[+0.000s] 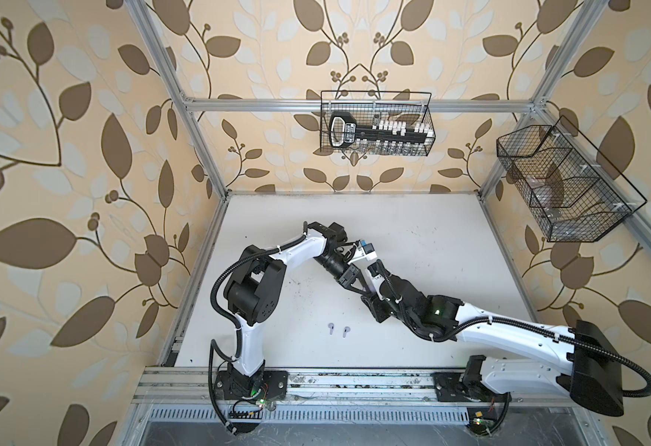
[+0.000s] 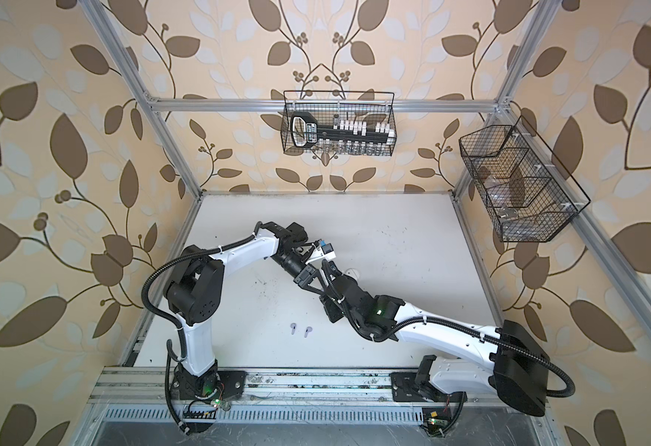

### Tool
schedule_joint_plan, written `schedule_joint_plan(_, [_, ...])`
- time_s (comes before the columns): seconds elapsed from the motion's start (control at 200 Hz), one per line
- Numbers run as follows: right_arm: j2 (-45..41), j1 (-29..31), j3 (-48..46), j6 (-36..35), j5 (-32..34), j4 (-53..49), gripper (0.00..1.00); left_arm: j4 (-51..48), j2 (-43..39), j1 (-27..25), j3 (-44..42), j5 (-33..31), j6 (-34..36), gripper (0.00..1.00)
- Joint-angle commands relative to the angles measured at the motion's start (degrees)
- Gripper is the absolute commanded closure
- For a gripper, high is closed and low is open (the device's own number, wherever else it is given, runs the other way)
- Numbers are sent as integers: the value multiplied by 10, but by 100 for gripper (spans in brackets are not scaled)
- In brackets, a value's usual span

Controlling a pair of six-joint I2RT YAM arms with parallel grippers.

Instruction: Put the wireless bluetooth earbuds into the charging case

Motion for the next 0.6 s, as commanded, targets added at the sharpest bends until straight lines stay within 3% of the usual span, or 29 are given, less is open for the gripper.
schedule_joint_plan(0.0, [-17, -18, 4, 6, 51, 39, 57, -80, -1, -28, 5, 29, 61, 84])
schedule_joint_plan(0.15, [-27, -17, -2, 10, 48, 33, 46, -79, -2, -27, 9, 28, 63, 85])
schedule_joint_plan(0.595, [-83, -16, -20, 27, 44, 2, 40, -66, -13, -22, 14, 10, 64, 84])
